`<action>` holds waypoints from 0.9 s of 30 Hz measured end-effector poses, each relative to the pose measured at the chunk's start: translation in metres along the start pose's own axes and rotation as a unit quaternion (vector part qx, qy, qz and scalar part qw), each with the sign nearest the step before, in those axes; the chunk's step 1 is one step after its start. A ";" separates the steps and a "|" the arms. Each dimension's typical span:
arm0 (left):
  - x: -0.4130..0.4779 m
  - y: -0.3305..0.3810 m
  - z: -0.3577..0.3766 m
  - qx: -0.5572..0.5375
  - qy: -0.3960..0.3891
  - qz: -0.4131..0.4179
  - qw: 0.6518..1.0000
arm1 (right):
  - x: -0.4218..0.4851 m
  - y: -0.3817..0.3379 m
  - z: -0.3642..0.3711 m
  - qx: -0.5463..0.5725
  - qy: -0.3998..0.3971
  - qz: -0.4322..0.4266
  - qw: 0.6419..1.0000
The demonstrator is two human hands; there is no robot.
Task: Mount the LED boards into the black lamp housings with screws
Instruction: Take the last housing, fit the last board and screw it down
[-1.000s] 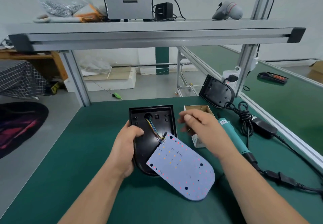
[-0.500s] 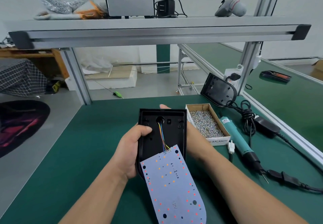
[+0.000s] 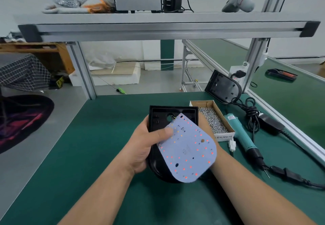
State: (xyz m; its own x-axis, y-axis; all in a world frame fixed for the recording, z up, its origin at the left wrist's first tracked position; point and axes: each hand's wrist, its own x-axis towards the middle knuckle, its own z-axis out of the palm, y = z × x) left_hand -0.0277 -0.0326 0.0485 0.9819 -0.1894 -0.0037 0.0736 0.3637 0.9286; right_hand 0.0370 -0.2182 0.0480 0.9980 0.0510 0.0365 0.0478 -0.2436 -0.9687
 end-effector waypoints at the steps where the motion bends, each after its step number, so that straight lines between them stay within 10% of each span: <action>1: 0.001 0.001 -0.002 0.007 0.008 0.001 1.000 | -0.001 -0.007 -0.003 -0.042 -0.010 -0.009 0.999; 8: 0.009 0.008 -0.023 0.002 0.085 0.028 0.996 | -0.004 -0.018 -0.021 0.056 0.049 -0.055 0.996; 14: 0.013 0.009 -0.023 0.031 0.172 0.058 0.983 | -0.020 -0.020 -0.036 0.010 -0.168 -0.053 0.984; 27: 0.016 0.006 -0.015 -0.084 0.247 0.050 0.964 | -0.028 -0.012 -0.012 0.155 -0.106 0.028 0.982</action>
State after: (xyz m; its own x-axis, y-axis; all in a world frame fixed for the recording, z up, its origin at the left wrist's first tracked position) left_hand -0.0087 -0.0194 0.0487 0.9459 0.2963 -0.1325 -0.0387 0.5083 0.8603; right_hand 0.0089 -0.2279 0.0619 0.9662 0.2546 -0.0401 -0.0553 0.0529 -0.9971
